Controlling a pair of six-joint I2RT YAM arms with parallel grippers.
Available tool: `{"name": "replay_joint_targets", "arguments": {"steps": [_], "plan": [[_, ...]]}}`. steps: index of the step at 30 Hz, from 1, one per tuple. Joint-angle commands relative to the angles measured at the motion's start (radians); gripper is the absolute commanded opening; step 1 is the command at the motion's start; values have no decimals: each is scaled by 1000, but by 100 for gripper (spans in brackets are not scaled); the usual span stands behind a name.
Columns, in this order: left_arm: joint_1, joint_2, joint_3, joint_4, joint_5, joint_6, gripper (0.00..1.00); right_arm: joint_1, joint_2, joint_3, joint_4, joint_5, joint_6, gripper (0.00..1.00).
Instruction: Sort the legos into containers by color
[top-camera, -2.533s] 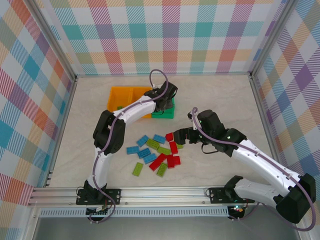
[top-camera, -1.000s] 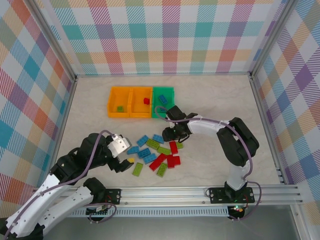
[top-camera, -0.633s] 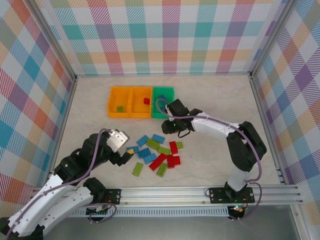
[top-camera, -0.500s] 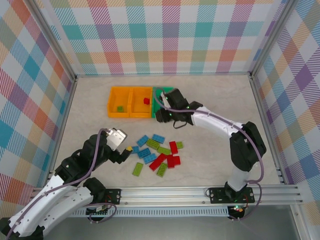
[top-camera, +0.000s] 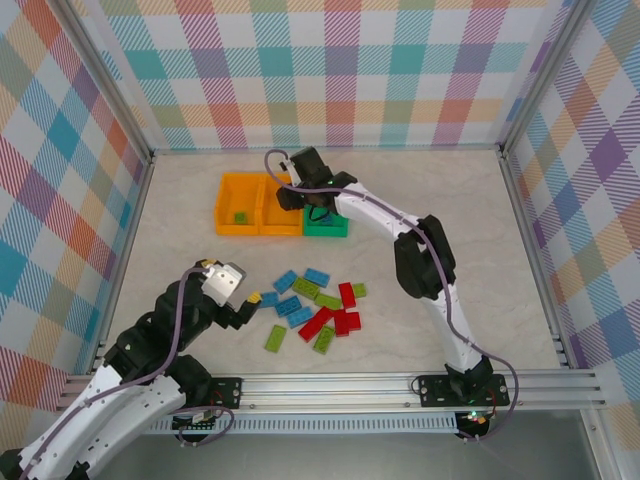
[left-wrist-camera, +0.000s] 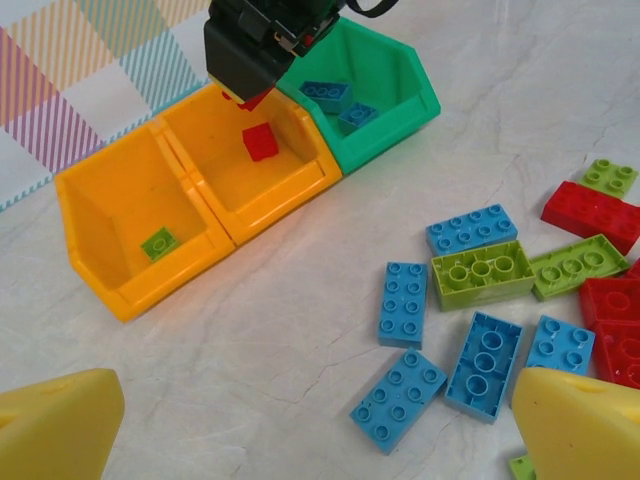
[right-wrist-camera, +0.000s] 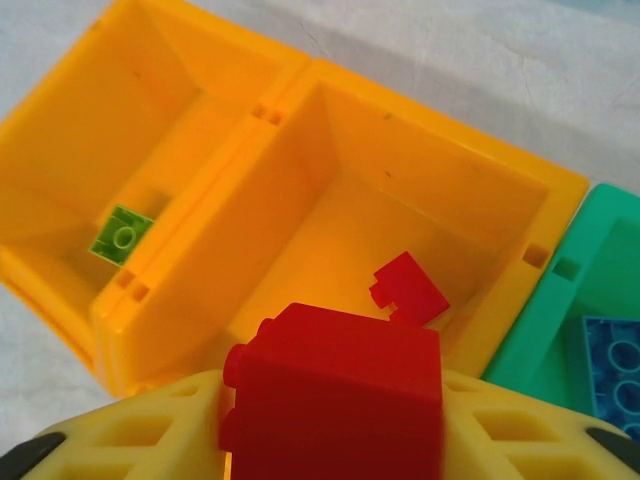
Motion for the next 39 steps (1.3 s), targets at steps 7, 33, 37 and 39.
{"name": "replay_joint_targets", "arguments": {"steps": [7, 33, 37, 39], "plan": [[18, 81, -4, 48, 79, 6, 100, -5, -95, -17, -42, 1, -62, 57], [-208, 635, 293, -409, 105, -974, 94, 0, -1108, -1126, 17, -407, 159, 100], [-284, 701, 182, -277, 134, -1006, 95, 1, -1191, -1193, -76, -377, 127, 100], [-325, 762, 162, -256, 127, -1014, 95, 1, -1199, -1186, -120, -355, 117, 100]]}}
